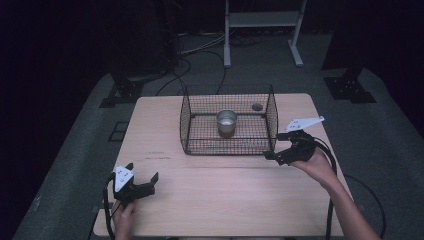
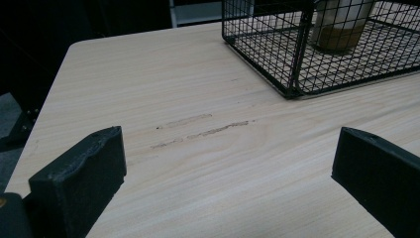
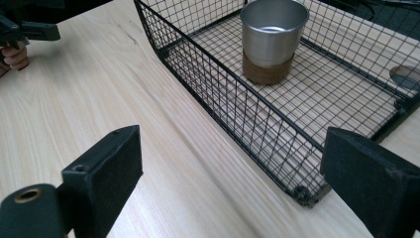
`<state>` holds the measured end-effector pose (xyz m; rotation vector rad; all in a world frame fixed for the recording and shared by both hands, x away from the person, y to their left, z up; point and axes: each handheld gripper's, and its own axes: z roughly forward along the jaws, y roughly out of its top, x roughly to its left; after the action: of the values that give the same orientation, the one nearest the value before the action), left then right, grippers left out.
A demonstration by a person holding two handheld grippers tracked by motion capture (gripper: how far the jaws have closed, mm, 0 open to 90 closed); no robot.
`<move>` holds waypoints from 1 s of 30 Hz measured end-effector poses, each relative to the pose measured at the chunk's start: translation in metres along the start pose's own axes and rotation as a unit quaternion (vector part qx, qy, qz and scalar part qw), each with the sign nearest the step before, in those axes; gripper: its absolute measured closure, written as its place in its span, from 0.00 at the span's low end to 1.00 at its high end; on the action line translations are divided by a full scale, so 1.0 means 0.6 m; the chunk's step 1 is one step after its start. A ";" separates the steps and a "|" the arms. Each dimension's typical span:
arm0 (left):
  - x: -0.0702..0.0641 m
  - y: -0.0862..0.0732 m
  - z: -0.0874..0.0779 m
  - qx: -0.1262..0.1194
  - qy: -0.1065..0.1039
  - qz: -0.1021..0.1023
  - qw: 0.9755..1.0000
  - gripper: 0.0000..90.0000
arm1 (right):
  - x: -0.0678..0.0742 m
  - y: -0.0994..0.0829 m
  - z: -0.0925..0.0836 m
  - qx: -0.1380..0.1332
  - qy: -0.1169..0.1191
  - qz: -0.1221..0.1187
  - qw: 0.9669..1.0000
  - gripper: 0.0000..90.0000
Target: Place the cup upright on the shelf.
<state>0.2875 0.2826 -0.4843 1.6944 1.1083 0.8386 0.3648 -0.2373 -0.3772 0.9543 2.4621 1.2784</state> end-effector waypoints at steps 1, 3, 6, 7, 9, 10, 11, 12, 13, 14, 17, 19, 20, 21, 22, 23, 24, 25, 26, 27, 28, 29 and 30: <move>0.000 0.000 0.000 0.000 0.000 0.000 1.000 0.00 | 0.000 -0.003 -0.002 -0.002 0.000 0.003 1.000 0.10; 0.000 0.000 -0.001 0.002 0.000 0.001 1.000 0.00 | -0.001 -0.010 -0.006 -0.003 0.000 0.007 1.000 0.10; 0.000 0.000 0.000 0.002 0.001 0.003 1.000 0.00 | -0.002 -0.018 -0.011 -0.005 -0.002 0.009 1.000 0.10; 0.000 0.000 0.000 0.002 0.001 0.003 1.000 0.00 | -0.002 -0.021 -0.013 -0.006 -0.002 0.011 1.000 0.10; -0.001 0.000 0.000 0.001 0.001 0.001 1.000 0.00 | -0.001 -0.026 -0.016 -0.006 -0.002 0.011 1.000 0.10; -0.001 0.000 0.000 0.001 0.001 0.001 1.000 0.00 | -0.001 -0.029 -0.017 -0.006 -0.001 0.011 1.000 0.10; -0.001 0.000 0.000 0.001 0.001 0.001 1.000 0.00 | -0.001 -0.032 -0.018 -0.007 0.000 0.011 1.000 0.10; -0.001 0.000 0.000 0.001 0.001 0.001 1.000 0.00 | 0.000 -0.035 -0.019 -0.006 0.000 0.011 1.000 0.10; -0.001 0.000 0.000 0.001 0.001 0.001 1.000 0.00 | 0.000 -0.038 -0.020 -0.005 -0.001 0.010 1.000 0.10; -0.001 0.000 0.000 0.002 0.001 0.002 1.000 0.00 | 0.000 -0.041 -0.020 -0.001 -0.002 0.011 1.000 0.10; -0.002 0.000 0.000 0.002 0.002 0.002 1.000 0.00 | 0.000 -0.048 -0.022 -0.002 -0.001 0.015 1.000 0.10; -0.002 0.000 0.000 0.002 0.002 0.002 1.000 0.00 | 0.000 -0.050 -0.023 -0.002 -0.002 0.016 1.000 0.10; -0.002 0.000 0.000 0.002 0.002 0.002 1.000 0.00 | 0.000 -0.052 -0.024 -0.002 -0.001 0.016 1.000 0.10; -0.002 0.000 0.000 0.002 0.002 0.002 1.000 0.00 | 0.000 -0.055 -0.025 -0.002 -0.003 0.016 1.000 0.10; -0.002 0.000 0.000 0.002 0.002 0.002 1.000 0.00 | 0.000 -0.056 -0.025 -0.003 -0.003 0.017 1.000 0.10; -0.002 0.000 0.000 0.002 0.002 0.002 1.000 0.00 | -0.001 -0.059 -0.026 -0.003 -0.003 0.018 1.000 0.10; -0.002 0.000 0.000 0.002 0.002 0.002 1.000 0.00 | 0.000 -0.061 -0.026 -0.003 -0.003 0.020 1.000 0.10; -0.002 0.000 0.000 0.002 0.002 0.003 1.000 0.00 | -0.001 -0.064 -0.027 -0.003 -0.003 0.019 1.000 0.10; -0.002 0.000 0.000 0.002 0.002 0.003 1.000 0.00 | -0.001 -0.066 -0.027 -0.002 -0.004 0.021 1.000 0.10; -0.002 0.000 0.000 0.002 0.002 0.003 1.000 0.00 | -0.001 -0.070 -0.027 -0.003 -0.003 0.023 1.000 0.10; -0.002 0.000 0.000 0.002 0.002 0.003 1.000 0.00 | -0.001 -0.072 -0.027 -0.002 -0.003 0.023 1.000 0.10; -0.002 0.000 0.000 0.003 0.002 0.004 1.000 0.00 | -0.002 -0.074 -0.027 -0.003 -0.005 0.024 1.000 0.10; -0.002 0.000 0.000 0.003 0.002 0.004 1.000 0.00 | -0.002 -0.077 -0.027 -0.004 -0.006 0.024 1.000 0.10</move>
<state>0.2871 0.2816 -0.4841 1.7034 1.1082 0.8444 0.3377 -0.2678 -0.4042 1.0207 2.4383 1.2930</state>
